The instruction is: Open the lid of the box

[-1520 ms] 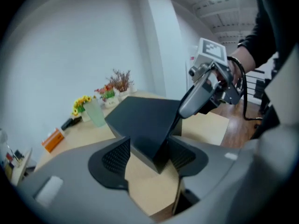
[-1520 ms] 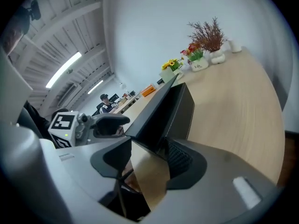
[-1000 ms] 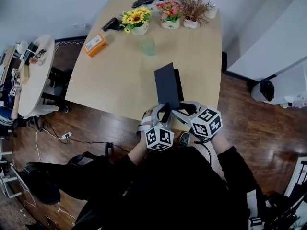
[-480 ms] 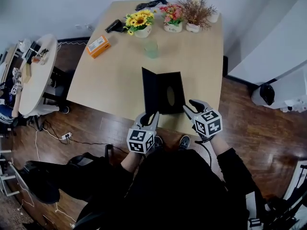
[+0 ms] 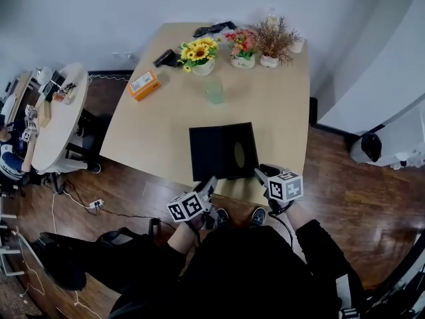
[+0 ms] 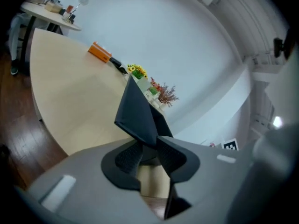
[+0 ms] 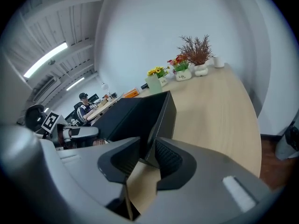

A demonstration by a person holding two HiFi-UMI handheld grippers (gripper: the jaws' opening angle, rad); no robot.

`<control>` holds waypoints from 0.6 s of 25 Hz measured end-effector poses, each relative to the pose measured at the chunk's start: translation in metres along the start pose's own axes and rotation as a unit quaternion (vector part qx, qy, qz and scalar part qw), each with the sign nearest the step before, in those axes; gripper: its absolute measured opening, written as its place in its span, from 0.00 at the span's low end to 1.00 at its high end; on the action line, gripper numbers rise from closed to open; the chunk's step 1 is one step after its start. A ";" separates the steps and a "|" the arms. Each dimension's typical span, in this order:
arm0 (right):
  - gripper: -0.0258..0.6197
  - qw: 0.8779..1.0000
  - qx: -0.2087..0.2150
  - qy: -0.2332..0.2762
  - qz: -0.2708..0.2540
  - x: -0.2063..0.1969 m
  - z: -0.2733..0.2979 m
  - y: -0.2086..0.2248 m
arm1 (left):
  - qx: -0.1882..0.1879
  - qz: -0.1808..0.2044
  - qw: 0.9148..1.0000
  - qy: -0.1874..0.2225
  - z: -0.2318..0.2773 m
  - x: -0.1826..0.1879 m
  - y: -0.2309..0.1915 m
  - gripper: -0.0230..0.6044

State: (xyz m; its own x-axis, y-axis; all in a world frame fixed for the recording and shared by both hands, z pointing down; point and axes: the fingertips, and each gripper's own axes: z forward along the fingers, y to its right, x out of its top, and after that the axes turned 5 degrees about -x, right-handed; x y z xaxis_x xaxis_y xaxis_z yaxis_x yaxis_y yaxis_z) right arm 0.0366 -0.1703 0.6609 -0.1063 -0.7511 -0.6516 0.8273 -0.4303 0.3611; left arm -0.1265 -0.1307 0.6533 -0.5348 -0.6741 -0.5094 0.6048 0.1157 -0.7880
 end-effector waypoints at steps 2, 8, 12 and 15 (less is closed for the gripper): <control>0.19 1.000 -0.001 -0.001 -0.007 0.001 0.000 -0.001 | 0.023 -0.024 0.999 -0.009 -0.010 -0.004 -0.001 0.16; 0.17 0.997 -0.020 0.067 -0.031 0.039 -0.031 0.000 | 0.043 0.004 0.999 -0.005 -0.047 0.007 0.009 0.17; 0.14 0.983 -0.018 0.166 -0.074 0.093 -0.079 -0.022 | 0.029 0.223 0.973 0.050 -0.046 0.069 0.082 0.17; 0.14 0.960 -0.034 0.255 -0.115 0.135 -0.121 -0.047 | 0.013 0.366 0.927 0.083 -0.040 0.101 0.146 0.17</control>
State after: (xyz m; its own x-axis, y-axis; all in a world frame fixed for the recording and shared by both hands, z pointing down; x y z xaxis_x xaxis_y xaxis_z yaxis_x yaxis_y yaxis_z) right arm 0.0496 -0.1910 0.4753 -0.0210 -0.2906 -0.9566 0.8501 -0.5087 0.1359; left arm -0.1159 -0.1527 0.4731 -0.0583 -0.3013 -0.9518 0.8542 0.4784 -0.2037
